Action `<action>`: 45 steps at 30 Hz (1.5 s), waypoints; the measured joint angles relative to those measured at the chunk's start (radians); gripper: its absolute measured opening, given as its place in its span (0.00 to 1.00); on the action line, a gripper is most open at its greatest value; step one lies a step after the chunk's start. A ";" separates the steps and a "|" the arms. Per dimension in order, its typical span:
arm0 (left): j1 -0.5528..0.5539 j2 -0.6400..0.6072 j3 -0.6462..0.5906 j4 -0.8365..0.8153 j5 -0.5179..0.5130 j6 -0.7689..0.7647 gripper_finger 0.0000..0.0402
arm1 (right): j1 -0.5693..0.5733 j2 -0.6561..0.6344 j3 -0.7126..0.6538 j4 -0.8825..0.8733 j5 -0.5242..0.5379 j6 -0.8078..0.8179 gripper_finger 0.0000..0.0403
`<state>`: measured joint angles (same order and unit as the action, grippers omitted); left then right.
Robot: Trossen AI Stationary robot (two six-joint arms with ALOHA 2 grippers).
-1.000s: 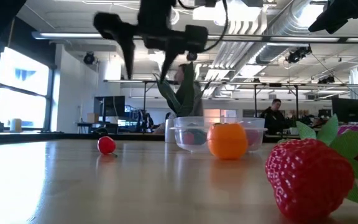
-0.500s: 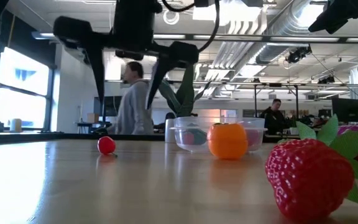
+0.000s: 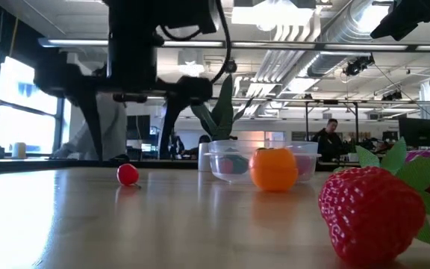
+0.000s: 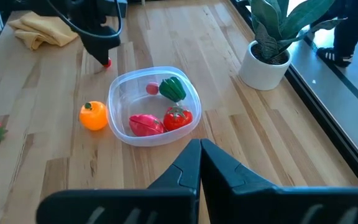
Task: Pick and placing Produce into tupperware
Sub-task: Put the cherry into the transparent bin
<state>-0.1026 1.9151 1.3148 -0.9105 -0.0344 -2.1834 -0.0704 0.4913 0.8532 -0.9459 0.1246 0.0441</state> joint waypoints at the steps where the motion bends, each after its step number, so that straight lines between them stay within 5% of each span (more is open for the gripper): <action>1: 0.003 -0.001 -0.018 0.010 0.001 -0.010 0.77 | 0.000 0.000 0.000 0.000 0.000 0.000 0.00; 24: 0.037 -0.010 -0.139 0.159 0.033 0.012 0.76 | 0.000 0.000 0.000 0.000 0.000 0.000 0.00; 45: 0.037 -0.008 -0.141 0.148 0.046 -0.024 0.42 | 0.000 0.000 0.000 0.000 0.000 0.000 0.00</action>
<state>-0.0654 1.9072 1.1736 -0.7624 0.0115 -2.2078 -0.0704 0.4911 0.8532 -0.9459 0.1249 0.0441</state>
